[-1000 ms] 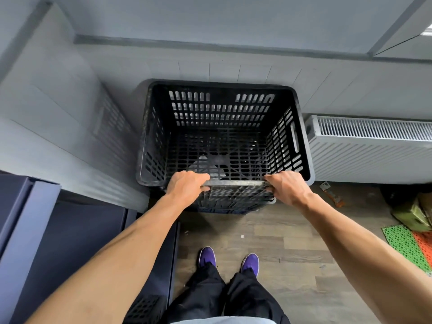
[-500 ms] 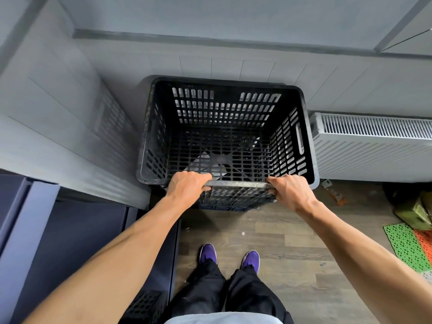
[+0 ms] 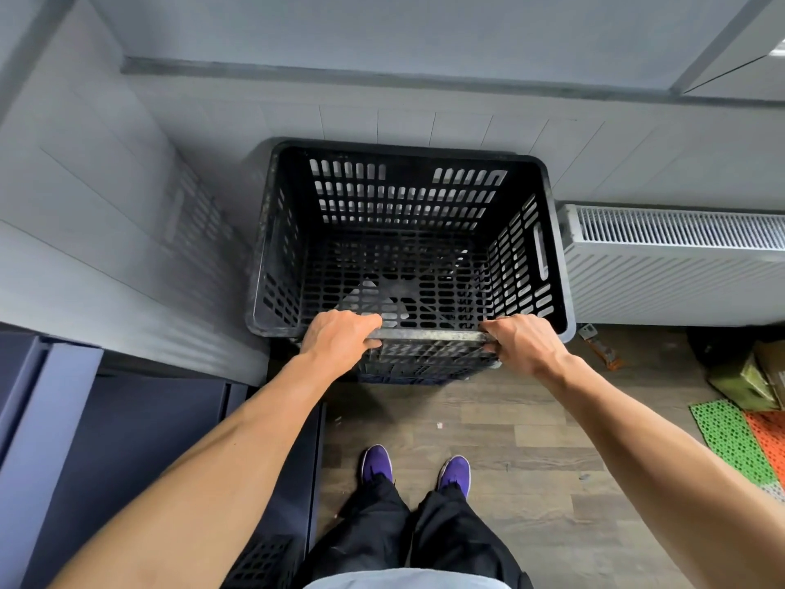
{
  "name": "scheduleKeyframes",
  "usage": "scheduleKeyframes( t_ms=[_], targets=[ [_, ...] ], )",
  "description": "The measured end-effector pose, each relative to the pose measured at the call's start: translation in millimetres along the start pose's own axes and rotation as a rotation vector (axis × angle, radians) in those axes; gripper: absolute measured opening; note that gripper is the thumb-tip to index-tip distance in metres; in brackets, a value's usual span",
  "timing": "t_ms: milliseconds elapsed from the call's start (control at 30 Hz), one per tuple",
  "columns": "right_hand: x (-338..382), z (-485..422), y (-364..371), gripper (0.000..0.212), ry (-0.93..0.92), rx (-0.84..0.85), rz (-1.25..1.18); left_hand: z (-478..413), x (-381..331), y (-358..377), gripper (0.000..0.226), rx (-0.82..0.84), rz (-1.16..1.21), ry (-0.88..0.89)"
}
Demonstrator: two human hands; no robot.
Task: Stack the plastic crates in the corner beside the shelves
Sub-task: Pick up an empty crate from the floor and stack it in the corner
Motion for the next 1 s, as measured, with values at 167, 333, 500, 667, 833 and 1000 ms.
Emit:
scheduleKeyframes(
  t_ms=[167, 333, 500, 667, 833, 1000],
  targets=[
    [0, -4, 3, 0.017, 0.024, -0.017, 0.007, -4, 5, 1, 0.028, 0.012, -0.025, 0.018],
    [4, 4, 5, 0.017, 0.038, -0.013, 0.014, -1, 3, 0, 0.029, 0.048, -0.033, -0.006],
    [4, -1, 7, 0.014, 0.074, -0.017, -0.019, -8, 5, -4, 0.032, 0.062, -0.039, -0.017],
    [7, 1, 15, 0.011, 0.107, -0.056, -0.069, -6, -1, -5, 0.026, 0.112, -0.053, -0.091],
    [9, -3, 20, 0.014, 0.157, -0.079, -0.070, -7, -1, -4, 0.026, 0.130, -0.052, -0.115],
    [7, -8, 15, 0.015, 0.154, -0.048, -0.099, -13, 0, -6, 0.027, 0.139, -0.044, -0.123]
  ],
)
Point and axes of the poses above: each hand's wrist, its own z-axis away from the middle knuckle, its own y-axis out of the palm, x = y × z, the point moved 1 cm from there along -z, towards the middle knuckle, and after that the axes turned 10 degrees about y, right-handed, at the moved point
